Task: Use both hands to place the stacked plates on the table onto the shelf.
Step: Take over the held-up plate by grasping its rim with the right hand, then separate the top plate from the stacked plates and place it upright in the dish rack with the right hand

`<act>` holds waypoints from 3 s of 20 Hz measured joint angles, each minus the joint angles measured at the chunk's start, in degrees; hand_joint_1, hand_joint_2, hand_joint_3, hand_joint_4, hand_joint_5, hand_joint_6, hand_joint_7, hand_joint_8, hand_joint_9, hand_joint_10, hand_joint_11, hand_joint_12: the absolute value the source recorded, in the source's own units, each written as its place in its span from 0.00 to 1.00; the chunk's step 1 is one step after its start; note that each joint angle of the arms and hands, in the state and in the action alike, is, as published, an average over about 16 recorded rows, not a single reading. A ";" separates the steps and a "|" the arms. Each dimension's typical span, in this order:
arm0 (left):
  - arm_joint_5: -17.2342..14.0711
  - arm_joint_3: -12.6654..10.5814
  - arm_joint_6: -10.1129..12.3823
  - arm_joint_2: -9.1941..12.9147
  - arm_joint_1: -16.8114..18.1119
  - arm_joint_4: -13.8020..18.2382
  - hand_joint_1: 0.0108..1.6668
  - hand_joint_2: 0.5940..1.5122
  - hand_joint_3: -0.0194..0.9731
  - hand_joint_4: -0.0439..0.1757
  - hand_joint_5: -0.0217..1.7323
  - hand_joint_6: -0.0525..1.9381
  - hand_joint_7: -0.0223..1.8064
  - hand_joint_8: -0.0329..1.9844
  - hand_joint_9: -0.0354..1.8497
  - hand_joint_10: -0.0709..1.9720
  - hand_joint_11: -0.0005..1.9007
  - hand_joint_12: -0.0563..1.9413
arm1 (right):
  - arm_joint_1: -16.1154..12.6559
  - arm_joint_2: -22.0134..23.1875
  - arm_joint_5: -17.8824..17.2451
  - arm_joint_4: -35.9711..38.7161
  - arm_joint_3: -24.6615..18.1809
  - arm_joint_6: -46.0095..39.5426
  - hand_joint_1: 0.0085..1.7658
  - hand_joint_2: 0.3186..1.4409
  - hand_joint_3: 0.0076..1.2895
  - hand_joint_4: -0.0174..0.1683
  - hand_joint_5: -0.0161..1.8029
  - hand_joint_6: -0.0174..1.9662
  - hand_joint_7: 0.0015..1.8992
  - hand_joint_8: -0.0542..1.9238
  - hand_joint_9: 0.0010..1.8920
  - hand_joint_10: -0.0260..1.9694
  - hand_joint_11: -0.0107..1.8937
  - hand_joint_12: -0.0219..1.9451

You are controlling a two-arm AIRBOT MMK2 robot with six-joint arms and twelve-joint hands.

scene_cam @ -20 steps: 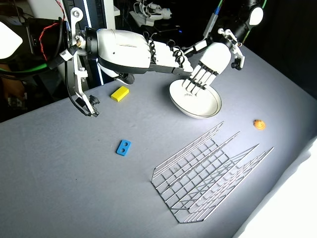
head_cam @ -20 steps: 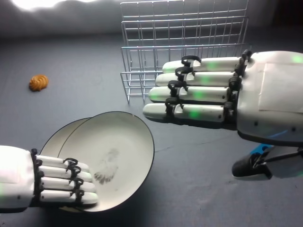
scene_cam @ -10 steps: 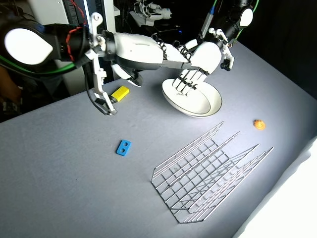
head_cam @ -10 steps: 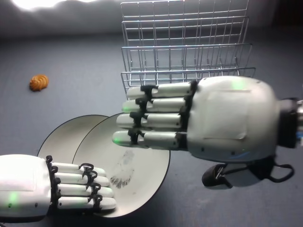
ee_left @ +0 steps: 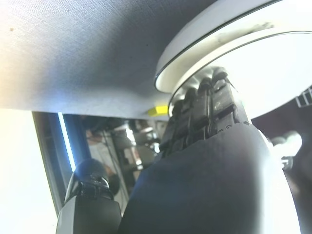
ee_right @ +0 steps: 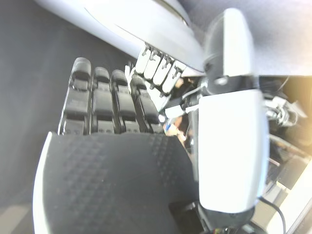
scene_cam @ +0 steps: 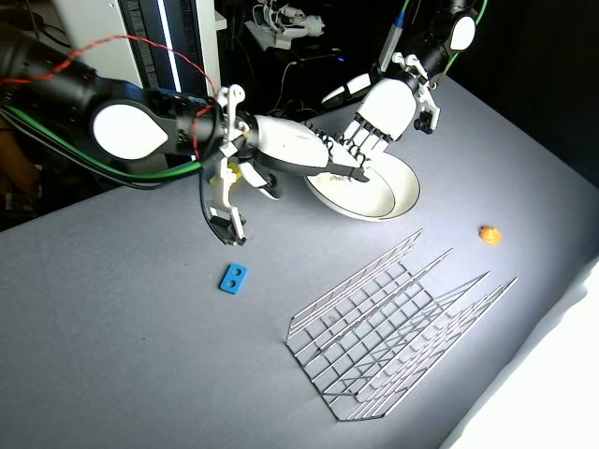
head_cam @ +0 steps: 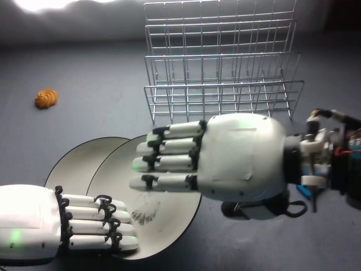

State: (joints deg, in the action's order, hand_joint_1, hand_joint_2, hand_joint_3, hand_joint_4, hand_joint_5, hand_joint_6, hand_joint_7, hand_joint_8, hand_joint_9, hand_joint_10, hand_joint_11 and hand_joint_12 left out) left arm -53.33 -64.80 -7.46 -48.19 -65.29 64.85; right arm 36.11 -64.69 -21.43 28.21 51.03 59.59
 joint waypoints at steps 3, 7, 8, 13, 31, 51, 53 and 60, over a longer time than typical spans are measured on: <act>0.02 0.00 0.00 0.00 0.00 -0.03 0.00 0.54 0.03 0.15 0.00 0.01 0.01 0.01 0.01 0.03 0.01 0.02 | 0.43 -3.17 0.18 -1.36 2.41 1.67 0.62 0.59 0.01 0.12 0.04 0.02 0.01 0.03 0.01 0.01 0.02 0.21; 0.04 -0.01 0.00 -0.01 0.00 -0.09 0.00 0.54 0.03 0.15 0.00 0.01 0.01 0.01 0.01 0.03 0.01 0.02 | 0.88 -7.06 -0.32 -3.40 5.54 3.44 0.63 0.61 0.01 0.12 0.07 0.02 0.04 0.03 0.03 0.02 0.01 0.32; 0.04 -0.01 0.00 -0.01 0.00 -0.11 0.00 0.54 0.03 0.15 0.00 0.01 0.01 0.01 0.01 0.03 0.01 0.02 | 0.97 -7.90 -0.49 -3.96 6.26 3.84 0.63 0.61 0.01 0.12 0.08 0.02 0.05 0.03 0.04 0.02 0.01 0.34; 0.05 -0.02 0.01 -0.02 -0.01 -0.19 0.00 0.54 0.03 0.15 0.00 0.01 0.01 0.01 0.01 0.03 0.01 0.02 | 1.31 -11.06 -1.44 -5.97 9.15 5.22 0.64 0.62 0.01 0.12 0.16 0.02 0.13 0.03 0.13 0.03 0.03 0.49; 0.20 -1.16 0.23 -0.03 0.48 -6.10 0.00 0.53 0.03 0.18 0.01 0.02 0.01 0.01 0.03 0.04 0.01 0.03 | 1.10 -13.07 -6.27 -6.84 11.22 6.48 0.67 0.56 0.00 0.08 0.48 0.23 0.52 0.23 0.62 0.02 0.46 0.49; 11.01 -6.75 0.17 3.43 7.76 -25.10 0.00 0.54 0.03 0.19 0.02 0.03 0.02 0.01 0.03 0.04 0.01 0.04 | -1.89 -10.83 -4.59 -9.14 7.38 6.06 0.67 0.54 0.00 0.11 0.53 0.34 0.58 0.38 0.71 0.01 0.49 0.52; 12.57 -7.19 0.17 3.92 8.58 -25.85 0.00 0.54 0.03 0.19 0.02 0.03 0.02 0.01 0.03 0.04 0.01 0.04 | -2.62 -9.90 -4.28 -9.53 6.17 6.05 0.68 0.54 0.00 0.11 0.54 0.36 0.58 0.39 0.72 0.01 0.49 0.53; 15.71 -8.06 0.18 5.67 10.76 -26.89 0.00 0.53 0.03 0.20 0.03 0.03 0.02 0.01 0.03 0.04 0.01 0.04 | -5.26 -5.27 -3.94 -10.56 1.03 5.96 0.68 0.56 0.00 0.13 0.57 0.39 0.61 0.42 0.73 0.02 0.49 0.54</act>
State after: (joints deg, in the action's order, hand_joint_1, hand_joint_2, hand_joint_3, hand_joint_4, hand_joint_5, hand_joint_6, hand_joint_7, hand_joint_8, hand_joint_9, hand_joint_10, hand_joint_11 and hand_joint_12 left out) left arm -37.62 -72.86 -7.29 -42.51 -54.53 37.96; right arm 30.84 -69.96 -25.38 17.65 52.06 65.55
